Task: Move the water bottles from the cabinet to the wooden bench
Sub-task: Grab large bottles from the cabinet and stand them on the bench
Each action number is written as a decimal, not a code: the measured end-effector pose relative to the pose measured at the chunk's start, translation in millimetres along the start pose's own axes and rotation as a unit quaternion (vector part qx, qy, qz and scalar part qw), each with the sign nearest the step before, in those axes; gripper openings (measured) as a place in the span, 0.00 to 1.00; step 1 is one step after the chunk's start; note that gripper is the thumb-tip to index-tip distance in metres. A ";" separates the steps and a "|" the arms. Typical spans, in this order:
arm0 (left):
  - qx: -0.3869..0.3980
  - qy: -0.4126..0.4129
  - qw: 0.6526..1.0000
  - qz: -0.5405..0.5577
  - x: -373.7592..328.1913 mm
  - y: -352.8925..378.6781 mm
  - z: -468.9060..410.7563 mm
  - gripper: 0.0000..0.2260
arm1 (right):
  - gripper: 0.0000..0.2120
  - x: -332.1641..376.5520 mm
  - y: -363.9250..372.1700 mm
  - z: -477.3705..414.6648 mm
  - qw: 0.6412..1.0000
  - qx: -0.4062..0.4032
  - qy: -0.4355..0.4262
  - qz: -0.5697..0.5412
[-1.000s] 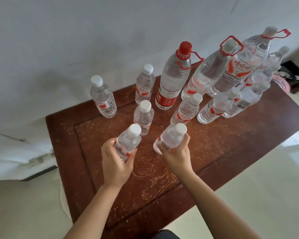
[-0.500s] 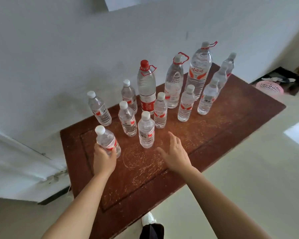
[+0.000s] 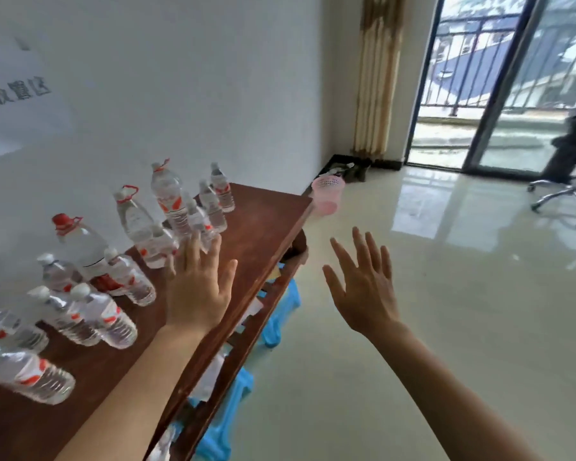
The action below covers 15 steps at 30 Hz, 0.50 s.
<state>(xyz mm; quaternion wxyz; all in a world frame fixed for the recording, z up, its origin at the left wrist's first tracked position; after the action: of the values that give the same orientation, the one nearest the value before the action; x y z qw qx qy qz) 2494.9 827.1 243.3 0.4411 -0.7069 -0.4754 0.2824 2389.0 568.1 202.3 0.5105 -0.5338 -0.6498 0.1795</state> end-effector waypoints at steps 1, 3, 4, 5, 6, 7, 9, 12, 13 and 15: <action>-0.008 0.032 0.999 0.004 -31.9 -6.2 -8.7 0.29 | 0.28 -20.2 -25.0 3.6 1.000 -0.026 0.011 0.009; -0.010 0.093 0.995 0.021 -108.2 -14.6 -26.8 0.29 | 0.29 -70.7 -80.9 15.7 0.996 -0.078 0.034 0.037; -0.008 0.121 0.992 0.027 -141.6 -16.9 -33.6 0.30 | 0.30 -92.4 -104.1 21.4 0.993 -0.097 0.048 0.049; -0.010 0.152 0.988 0.035 -177.1 -20.4 -39.7 0.30 | 0.30 -115.2 -126.9 27.8 0.989 -0.116 0.060 0.066; -0.008 0.189 0.981 0.041 -216.6 -21.0 -44.7 0.30 | 0.30 -140.4 -151.1 38.2 0.985 -0.134 0.079 0.077; -0.009 0.221 0.974 0.048 -249.6 -22.4 -47.3 0.30 | 0.31 -161.9 -171.0 48.1 0.980 -0.150 0.099 0.084; -0.016 0.287 0.955 0.073 -326.8 -26.2 -51.2 0.30 | 0.30 -211.9 -216.1 76.2 0.965 -0.189 0.146 0.108; -0.041 0.368 0.921 0.118 -433.8 -29.0 -47.9 0.31 | 0.30 -273.2 -274.7 125.0 0.939 -0.234 0.203 0.146; -0.051 0.393 0.907 0.142 -471.2 -30.4 -43.8 0.31 | 0.31 -293.5 -293.9 142.2 0.931 -0.239 0.223 0.163; -0.060 0.436 0.877 0.193 -553.6 -34.7 -29.2 0.30 | 0.31 -335.2 -335.3 178.8 0.910 -0.247 0.266 0.202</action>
<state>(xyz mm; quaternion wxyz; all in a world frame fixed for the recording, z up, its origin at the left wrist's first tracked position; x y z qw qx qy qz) 2289.1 312.2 276.4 0.4975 -0.8611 -0.1050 -0.0037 2034.5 207.2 231.0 0.4689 -0.7906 -0.3923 -0.0359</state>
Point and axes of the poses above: each hand's wrist, its own z-axis away from the middle knuckle, its own y-axis out of the palm, x = y × z, the point moved 8 cm from there along -z, towards the middle knuckle, and after that the axes turned 8 degrees about -z, right-handed, at the moved point
